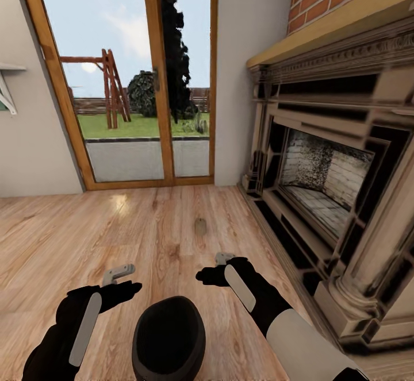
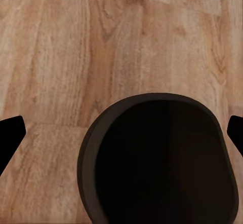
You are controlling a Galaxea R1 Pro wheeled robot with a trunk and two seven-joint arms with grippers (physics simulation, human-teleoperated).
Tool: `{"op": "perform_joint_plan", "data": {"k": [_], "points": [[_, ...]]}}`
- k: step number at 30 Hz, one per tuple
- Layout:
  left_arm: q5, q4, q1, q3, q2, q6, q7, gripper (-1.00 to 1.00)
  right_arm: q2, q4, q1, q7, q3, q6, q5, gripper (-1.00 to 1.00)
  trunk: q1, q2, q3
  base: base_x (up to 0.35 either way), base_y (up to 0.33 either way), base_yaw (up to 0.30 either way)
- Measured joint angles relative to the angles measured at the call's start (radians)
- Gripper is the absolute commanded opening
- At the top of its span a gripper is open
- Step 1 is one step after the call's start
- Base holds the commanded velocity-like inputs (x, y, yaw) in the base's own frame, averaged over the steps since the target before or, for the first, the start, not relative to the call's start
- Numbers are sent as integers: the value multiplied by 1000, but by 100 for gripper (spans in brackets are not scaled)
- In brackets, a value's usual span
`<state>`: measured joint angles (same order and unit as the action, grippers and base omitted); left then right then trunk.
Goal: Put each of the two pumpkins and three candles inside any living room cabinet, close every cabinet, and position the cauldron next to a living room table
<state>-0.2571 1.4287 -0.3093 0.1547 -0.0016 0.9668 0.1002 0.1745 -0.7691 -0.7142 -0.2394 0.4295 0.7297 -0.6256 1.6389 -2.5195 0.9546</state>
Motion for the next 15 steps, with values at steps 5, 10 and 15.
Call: {"op": "perform_joint_plan", "data": {"k": [5, 10, 15], "points": [[0, 0, 0, 0, 0, 0, 1, 100, 0, -4, 0, 3, 1, -1, 0, 100, 2, -1, 19, 0, 0, 0], [0, 5, 0, 0, 0, 3, 2, 100, 0, -38, 0, 5, 64, 1, -1, 100, 4, -2, 39, 0, 0, 0], [0, 10, 0, 0, -2, 4, 2, 100, 0, -43, 0, 5, 84, 1, -35, 100, 7, -4, 58, 0, 0, 0]]}}
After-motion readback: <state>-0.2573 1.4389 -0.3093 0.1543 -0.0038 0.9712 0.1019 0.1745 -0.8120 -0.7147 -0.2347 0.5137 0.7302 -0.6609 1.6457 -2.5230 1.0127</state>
